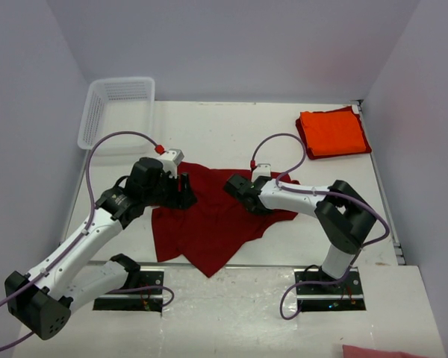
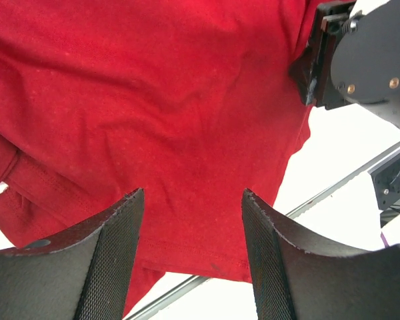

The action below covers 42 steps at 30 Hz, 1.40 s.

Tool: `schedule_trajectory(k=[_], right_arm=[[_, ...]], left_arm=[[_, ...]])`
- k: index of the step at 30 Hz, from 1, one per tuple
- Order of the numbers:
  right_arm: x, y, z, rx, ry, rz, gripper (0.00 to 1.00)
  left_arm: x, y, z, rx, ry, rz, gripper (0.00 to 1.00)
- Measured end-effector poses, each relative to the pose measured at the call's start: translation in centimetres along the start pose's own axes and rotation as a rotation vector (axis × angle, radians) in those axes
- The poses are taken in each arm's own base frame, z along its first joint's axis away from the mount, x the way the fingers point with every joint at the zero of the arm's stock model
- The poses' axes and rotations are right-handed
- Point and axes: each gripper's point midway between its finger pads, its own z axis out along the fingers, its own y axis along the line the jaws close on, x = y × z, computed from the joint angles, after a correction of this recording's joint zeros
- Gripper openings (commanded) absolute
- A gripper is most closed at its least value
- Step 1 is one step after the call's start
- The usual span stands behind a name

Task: Fold and stack the t-shirts
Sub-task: Flatten out the tshirt

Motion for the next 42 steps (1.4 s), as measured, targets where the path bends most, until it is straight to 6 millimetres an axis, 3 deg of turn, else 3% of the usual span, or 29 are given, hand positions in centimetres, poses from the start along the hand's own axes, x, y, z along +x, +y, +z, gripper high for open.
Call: schedule_trajectory(k=[4, 13, 18, 21, 25, 33, 42], right_arm=[[-0.2, -0.3, 0.3, 0.008, 0.002, 0.014, 0.32], [0.0, -0.7, 0.8, 0.016, 0.007, 0.015, 0.15], [0.0, -0.6, 0.8, 0.011, 0.006, 0.018, 0.11], [0.0, -0.5, 0.8, 0.01, 0.007, 0.017, 0.0], [-0.2, -0.5, 0.5, 0.0, 0.007, 0.022, 0.0], [-1.5, -0.7, -1.6, -0.057, -0.016, 0.047, 0.0], [-4.2, -0.1, -4.8, -0.174, -0.062, 0.06, 0.0]], left_arm=[[0.1, 0.0, -0.2, -0.001, 0.001, 0.0, 0.62], [0.2, -0.1, -0.2, 0.004, 0.004, 0.0, 0.62], [0.2, -0.1, -0.2, 0.006, 0.005, 0.0, 0.62], [0.3, -0.1, -0.2, 0.009, 0.009, -0.001, 0.62], [0.6, 0.0, 0.0, 0.008, 0.018, -0.003, 0.63], [3.8, 0.8, 1.0, -0.034, 0.094, -0.019, 0.63], [9.0, -3.7, 1.5, -0.033, 0.203, 0.028, 0.63]])
